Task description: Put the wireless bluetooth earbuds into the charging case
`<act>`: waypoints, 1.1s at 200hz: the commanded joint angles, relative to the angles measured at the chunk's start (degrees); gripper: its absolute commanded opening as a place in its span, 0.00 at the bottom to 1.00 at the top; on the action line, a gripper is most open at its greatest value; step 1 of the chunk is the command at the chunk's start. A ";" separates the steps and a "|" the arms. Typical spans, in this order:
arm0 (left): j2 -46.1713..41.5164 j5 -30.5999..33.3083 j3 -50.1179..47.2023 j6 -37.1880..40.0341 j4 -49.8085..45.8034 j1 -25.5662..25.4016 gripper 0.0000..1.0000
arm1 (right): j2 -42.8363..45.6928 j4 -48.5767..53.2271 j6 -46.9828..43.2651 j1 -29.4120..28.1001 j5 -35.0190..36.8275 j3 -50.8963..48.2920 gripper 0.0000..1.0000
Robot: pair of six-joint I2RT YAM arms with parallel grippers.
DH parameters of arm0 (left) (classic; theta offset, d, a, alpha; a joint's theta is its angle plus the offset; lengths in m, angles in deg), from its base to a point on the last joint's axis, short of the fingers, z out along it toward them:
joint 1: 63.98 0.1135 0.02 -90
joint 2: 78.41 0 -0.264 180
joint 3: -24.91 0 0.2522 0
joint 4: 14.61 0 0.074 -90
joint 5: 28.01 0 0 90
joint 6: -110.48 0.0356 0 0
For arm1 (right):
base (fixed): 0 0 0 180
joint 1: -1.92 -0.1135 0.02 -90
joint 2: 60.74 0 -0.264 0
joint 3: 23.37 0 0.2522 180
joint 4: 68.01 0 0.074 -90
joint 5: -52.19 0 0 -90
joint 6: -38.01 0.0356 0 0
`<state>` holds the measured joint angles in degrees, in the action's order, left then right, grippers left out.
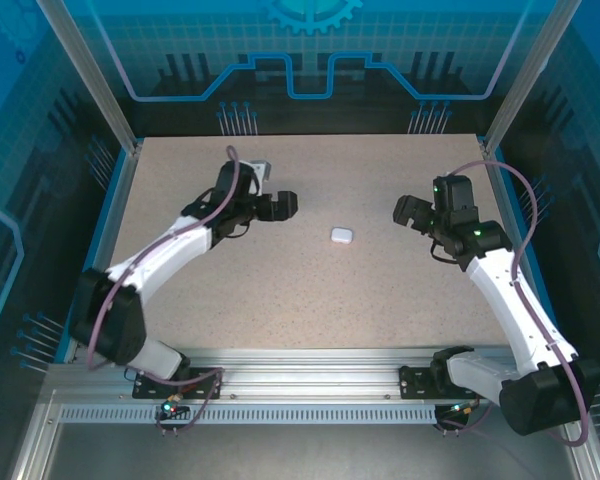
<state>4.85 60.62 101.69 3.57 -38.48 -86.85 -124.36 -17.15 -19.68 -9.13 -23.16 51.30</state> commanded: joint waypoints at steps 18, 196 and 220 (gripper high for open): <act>-14.27 9.85 -16.26 9.13 18.98 0.08 0.99 | 1.43 -13.40 -4.52 1.79 12.75 -8.97 1.00; -2.94 11.54 -48.46 21.83 67.06 16.43 0.99 | -20.26 -77.83 -30.68 4.99 1.04 -35.78 1.00; 3.55 10.26 -47.69 21.11 71.23 17.67 0.99 | -22.06 -81.51 -30.63 5.80 -1.58 -37.29 1.00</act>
<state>4.33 74.94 53.10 26.41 22.67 -70.83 -145.74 -92.75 -49.16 -4.78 -19.14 15.02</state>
